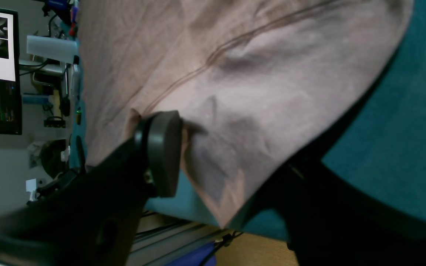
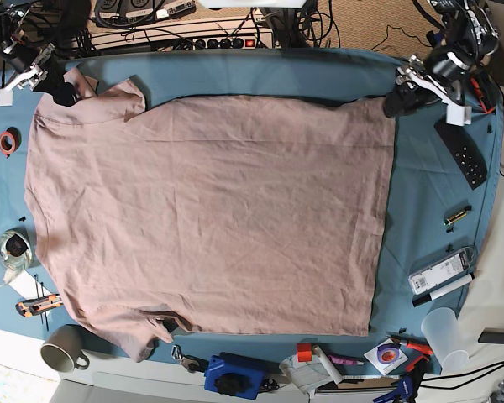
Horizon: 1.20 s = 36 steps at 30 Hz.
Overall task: Fold the T-shirt properly
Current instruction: 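Pinch the pink shirt's side edge with both grippers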
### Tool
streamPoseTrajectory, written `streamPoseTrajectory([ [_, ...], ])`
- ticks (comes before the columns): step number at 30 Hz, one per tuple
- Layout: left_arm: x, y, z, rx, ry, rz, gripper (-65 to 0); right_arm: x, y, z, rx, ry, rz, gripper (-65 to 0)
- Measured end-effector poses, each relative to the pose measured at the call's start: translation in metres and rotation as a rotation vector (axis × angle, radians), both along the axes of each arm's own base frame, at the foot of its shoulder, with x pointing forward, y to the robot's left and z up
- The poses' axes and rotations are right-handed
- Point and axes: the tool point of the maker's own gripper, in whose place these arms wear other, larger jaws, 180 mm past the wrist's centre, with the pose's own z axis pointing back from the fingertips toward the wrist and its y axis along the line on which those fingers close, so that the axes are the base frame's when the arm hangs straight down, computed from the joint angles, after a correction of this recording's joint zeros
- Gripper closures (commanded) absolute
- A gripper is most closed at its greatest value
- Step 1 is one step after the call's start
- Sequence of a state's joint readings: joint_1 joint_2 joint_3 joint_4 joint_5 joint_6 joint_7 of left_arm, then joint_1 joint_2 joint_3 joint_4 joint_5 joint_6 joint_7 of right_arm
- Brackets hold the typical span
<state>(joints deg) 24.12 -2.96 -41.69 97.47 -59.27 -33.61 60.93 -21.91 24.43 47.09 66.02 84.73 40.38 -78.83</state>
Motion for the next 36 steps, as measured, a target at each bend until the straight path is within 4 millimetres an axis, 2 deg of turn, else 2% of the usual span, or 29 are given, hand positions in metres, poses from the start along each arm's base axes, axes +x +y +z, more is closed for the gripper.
streamPoseTrajectory([
  [7,0.001,-0.007,0.001,-0.013,-0.012,-0.015,-28.3,0.001,0.000,0.000,0.000,0.000,0.003,-30.2],
  [12,0.006,-0.043,0.001,-0.053,-0.020,-0.110,-28.3,0.001,0.000,0.000,0.000,0.000,0.003,-30.2],
  [14,0.014,-0.051,0.000,-0.032,-0.039,-0.127,-28.3,0.001,0.000,0.000,0.000,0.000,0.003,-30.2],
  [18,0.025,-0.040,-0.004,-0.004,-0.024,-0.040,-27.3,0.001,0.000,0.000,0.000,0.000,0.003,-30.0],
  [21,0.025,-0.033,-0.006,0.011,-0.013,-0.019,-22.6,0.001,0.000,0.000,0.001,0.000,0.002,-30.0],
  [26,0.024,-0.029,-0.006,0.017,-0.012,-0.007,-22.5,0.001,0.000,0.000,-0.001,-0.003,0.000,-30.0],
  [28,0.024,-0.028,-0.007,0.017,-0.011,-0.005,-19.7,0.003,-0.001,0.000,-0.007,-0.001,0.000,-25.1],
  [30,0.025,-0.027,-0.007,0.024,-0.009,0.002,-10.7,0.007,-0.001,-0.002,-0.019,0.004,0.003,-18.0],
  [33,0.024,-0.025,-0.009,0.038,-0.002,0.004,0.0,0.015,0.000,-0.002,-0.025,0.001,0.011,-15.2],
  [34,0.024,-0.025,-0.010,0.038,-0.001,0.005,0.0,0.017,0.000,-0.001,-0.017,0.004,0.007,-14.1],
  [36,0.024,-0.024,-0.010,0.038,-0.001,0.005,0.0,0.018,0.000,-0.004,-0.029,0.016,0.014,-6.4],
])
